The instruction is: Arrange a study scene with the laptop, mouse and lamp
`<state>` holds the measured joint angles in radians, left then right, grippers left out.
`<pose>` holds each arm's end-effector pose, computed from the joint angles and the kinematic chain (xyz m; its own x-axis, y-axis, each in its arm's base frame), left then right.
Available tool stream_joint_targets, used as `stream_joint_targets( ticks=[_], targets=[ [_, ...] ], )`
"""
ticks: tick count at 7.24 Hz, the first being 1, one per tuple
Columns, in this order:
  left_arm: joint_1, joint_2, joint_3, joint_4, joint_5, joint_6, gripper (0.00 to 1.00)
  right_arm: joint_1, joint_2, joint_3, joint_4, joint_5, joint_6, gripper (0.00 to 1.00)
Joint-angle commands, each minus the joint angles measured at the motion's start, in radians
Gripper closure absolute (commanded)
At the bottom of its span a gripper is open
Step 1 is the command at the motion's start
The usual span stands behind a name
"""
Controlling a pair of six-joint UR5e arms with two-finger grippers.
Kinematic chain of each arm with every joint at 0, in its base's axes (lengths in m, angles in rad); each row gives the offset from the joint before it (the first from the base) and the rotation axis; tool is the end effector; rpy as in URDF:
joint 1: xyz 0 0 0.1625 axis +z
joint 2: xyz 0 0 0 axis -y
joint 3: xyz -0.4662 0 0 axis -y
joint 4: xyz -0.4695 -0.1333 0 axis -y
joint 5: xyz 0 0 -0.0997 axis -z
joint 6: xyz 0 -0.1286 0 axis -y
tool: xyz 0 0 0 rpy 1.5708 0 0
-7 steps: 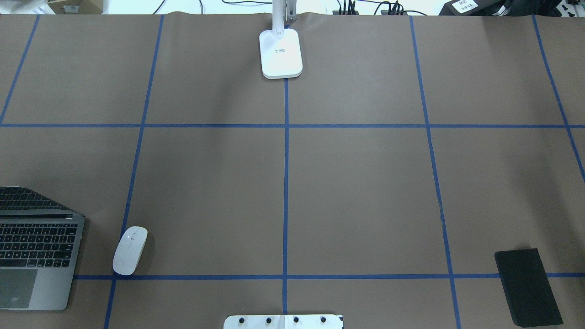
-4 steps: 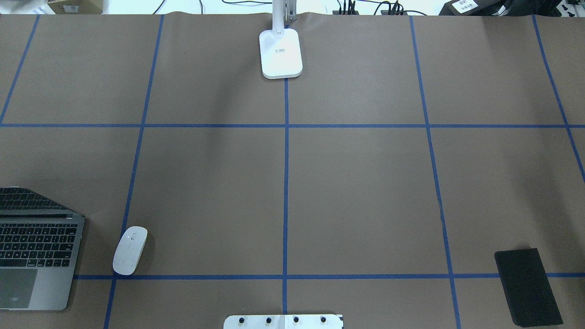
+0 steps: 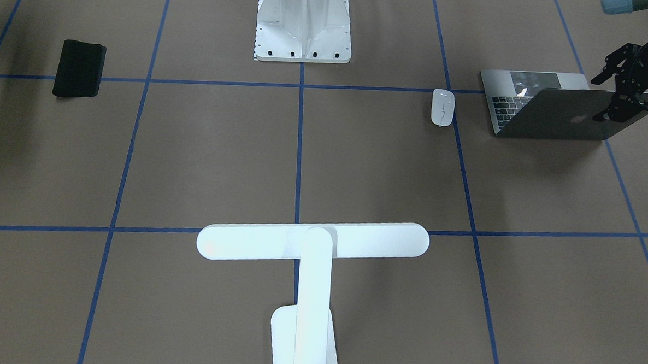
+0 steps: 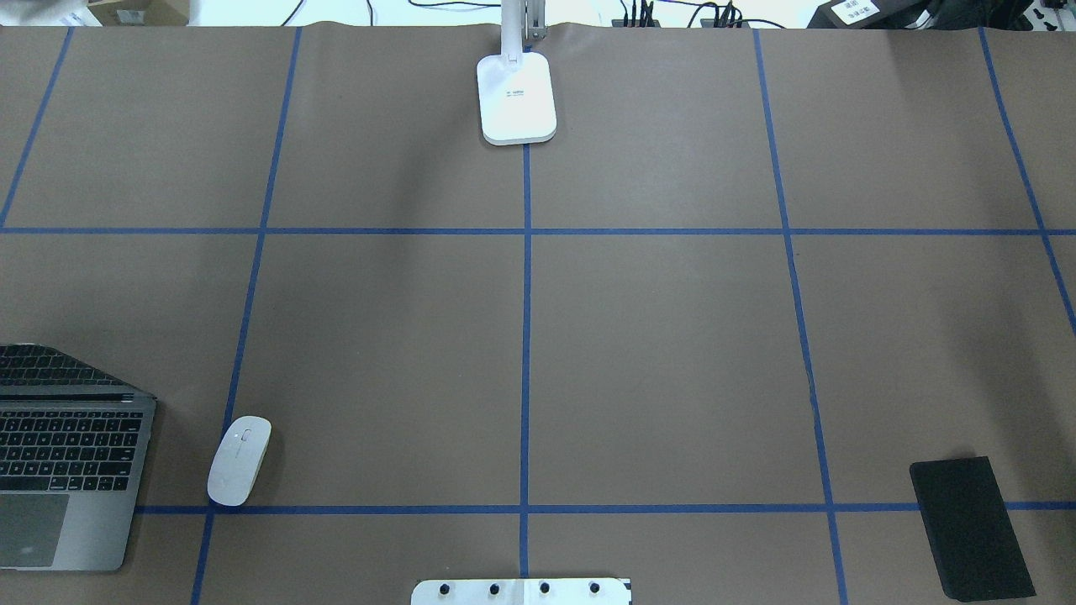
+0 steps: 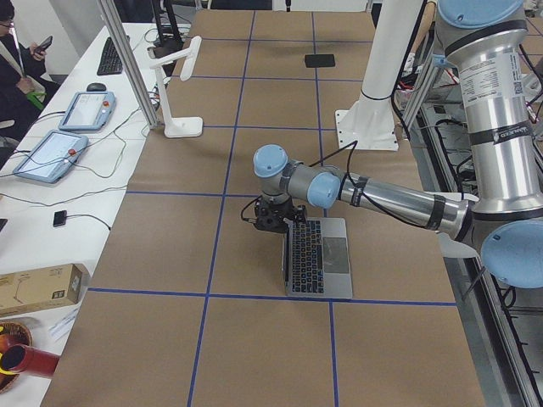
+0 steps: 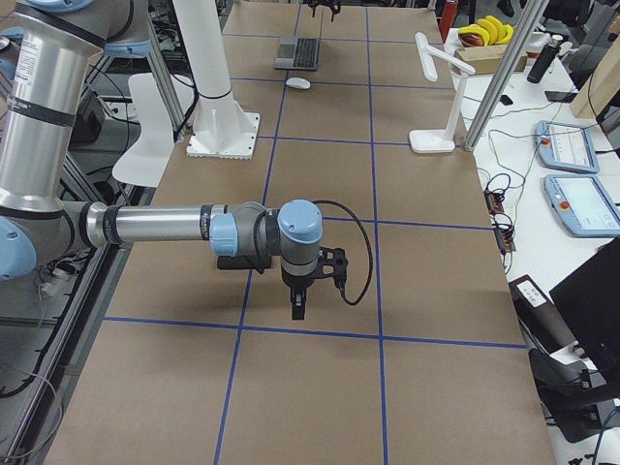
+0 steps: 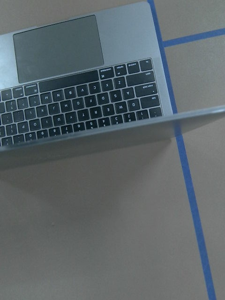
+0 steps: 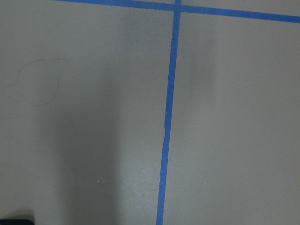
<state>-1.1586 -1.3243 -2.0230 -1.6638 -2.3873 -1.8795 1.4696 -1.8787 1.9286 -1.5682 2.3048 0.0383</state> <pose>0.1508 -0.4438 0.5735 0.2003 -0.9773 -0.0688 0.6322 0.1825 -0.7530 0.0033 -0.4348 0.6735 0.7385 -0.0719 0.6704 0.0727 0.9970 0.0268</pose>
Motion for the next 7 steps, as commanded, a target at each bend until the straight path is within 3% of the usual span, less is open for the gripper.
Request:
stream_joint_targets(
  ticks=[1, 2, 3, 6, 7],
  targets=[
    [0.020, 0.020, 0.003, -0.007, 0.026, -0.007, 0.20, 0.000, -0.002, 0.004, 0.000, 0.010, 0.000, 0.00],
    [0.020, 0.026, 0.004, -0.007, 0.031, -0.009, 0.49, 0.000, -0.005, 0.006, 0.000, 0.024, 0.002, 0.00],
    [0.020, 0.025, 0.006, -0.007, 0.030, -0.009, 0.99, 0.000, -0.005, 0.006, 0.002, 0.024, 0.000, 0.00],
    [0.017, 0.002, -0.002, -0.004, 0.013, 0.006, 1.00, 0.002, -0.007, 0.007, 0.002, 0.024, -0.001, 0.00],
    [0.016, -0.012, -0.002, 0.001, -0.042, 0.013, 1.00, 0.002, -0.013, 0.007, 0.002, 0.022, -0.006, 0.00]
  ],
)
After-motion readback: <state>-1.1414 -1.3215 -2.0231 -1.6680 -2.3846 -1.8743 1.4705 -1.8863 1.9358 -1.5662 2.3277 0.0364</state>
